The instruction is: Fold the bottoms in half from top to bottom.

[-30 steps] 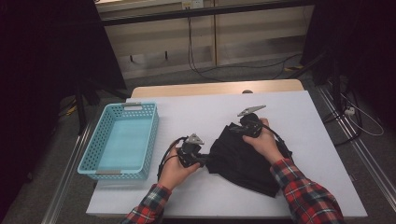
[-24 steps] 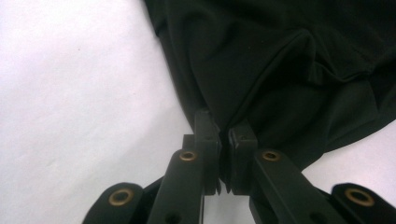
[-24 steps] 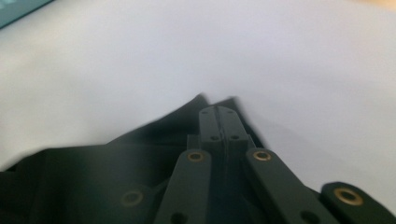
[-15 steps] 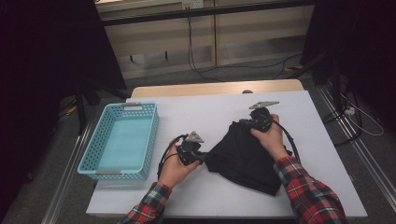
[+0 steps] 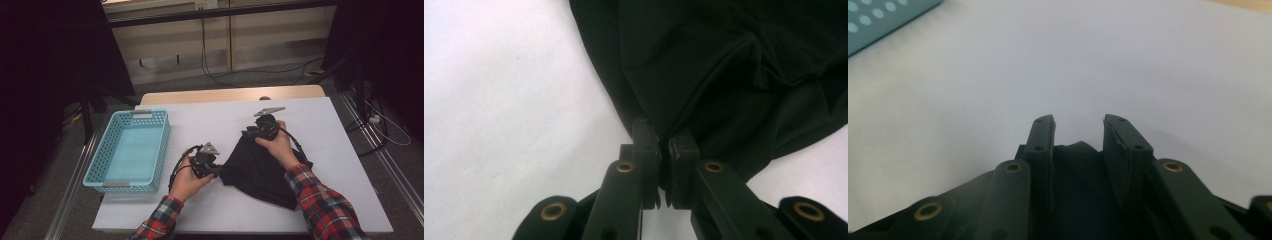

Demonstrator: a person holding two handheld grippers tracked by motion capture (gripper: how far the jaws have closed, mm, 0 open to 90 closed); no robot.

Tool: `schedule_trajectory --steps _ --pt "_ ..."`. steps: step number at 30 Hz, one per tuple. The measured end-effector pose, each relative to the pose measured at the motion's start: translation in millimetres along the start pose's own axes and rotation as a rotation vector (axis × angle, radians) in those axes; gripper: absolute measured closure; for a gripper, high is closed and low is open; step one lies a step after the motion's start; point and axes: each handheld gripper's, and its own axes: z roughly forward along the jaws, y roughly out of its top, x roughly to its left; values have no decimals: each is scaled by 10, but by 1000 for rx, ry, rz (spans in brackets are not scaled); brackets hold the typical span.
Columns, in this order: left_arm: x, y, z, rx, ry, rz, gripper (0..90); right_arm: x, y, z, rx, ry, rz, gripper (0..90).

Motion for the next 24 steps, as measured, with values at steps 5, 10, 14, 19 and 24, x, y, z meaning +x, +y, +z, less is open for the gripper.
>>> schedule_trajectory --steps 5,10,14,19,24 --pt "10 -20 -16 5 -7 -4 859 41 -6 89 65 7 -39 892" --pt "51 11 -38 -22 25 -4 859 -23 39 -27 -1 -59 -26 900" --pt "143 73 -73 -37 62 -8 859 -50 78 -105 -48 -62 -28 834" --pt "266 134 -89 -17 102 -10 858 -85 84 -283 -55 -74 -12 623" --pt "454 157 -158 -23 146 -41 855 -70 -34 -514 -35 -58 -30 539"
